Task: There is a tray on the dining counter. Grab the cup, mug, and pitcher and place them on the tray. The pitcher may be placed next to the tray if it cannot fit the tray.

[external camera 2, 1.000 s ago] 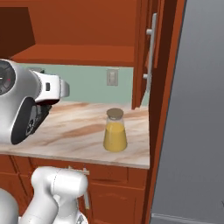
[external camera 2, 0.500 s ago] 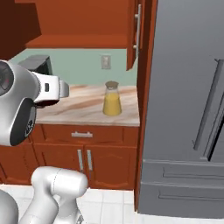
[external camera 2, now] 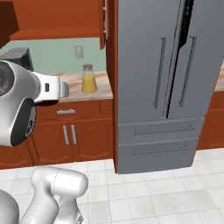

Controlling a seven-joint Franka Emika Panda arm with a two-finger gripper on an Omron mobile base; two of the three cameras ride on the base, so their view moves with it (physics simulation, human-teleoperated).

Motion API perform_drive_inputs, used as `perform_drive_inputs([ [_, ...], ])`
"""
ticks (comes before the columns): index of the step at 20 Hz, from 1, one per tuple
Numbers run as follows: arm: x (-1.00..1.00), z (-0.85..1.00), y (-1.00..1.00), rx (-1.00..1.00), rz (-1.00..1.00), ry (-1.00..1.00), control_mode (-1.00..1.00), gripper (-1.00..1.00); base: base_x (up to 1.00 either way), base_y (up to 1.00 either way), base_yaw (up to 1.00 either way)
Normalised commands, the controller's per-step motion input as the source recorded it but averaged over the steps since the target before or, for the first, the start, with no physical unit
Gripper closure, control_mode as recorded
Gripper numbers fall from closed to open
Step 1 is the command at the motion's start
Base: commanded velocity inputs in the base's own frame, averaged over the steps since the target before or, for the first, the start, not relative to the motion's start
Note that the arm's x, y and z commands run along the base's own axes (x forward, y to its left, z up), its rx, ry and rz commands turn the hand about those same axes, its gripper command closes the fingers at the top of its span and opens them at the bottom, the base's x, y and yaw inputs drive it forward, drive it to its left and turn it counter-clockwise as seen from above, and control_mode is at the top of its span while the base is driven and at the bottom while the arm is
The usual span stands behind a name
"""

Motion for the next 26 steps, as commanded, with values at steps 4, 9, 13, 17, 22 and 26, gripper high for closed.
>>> perform_drive_inputs([
  [4,0.00,0.00,0.00,0.00,0.00,0.00,1.00,1.00,-0.73,0.00,-0.57],
  [9,0.00,0.00,0.00,0.00,0.00,0.00,1.00,1.00,-0.45,0.00,-0.75],
  [13,0.00,0.00,0.00,0.00,0.00,0.00,1.00,1.00,-0.41,0.00,-0.79],
  [17,0.00,0.00,0.00,0.00,0.00,0.00,1.00,1.00,-0.47,0.00,-0.87],
  [22,0.00,0.00,0.00,0.00,0.00,0.00,1.00,1.00,-0.50,0.00,-0.88],
  [26,0.00,0.00,0.00,0.00,0.00,0.00,1.00,1.00,-0.46,0.00,-0.88],
])
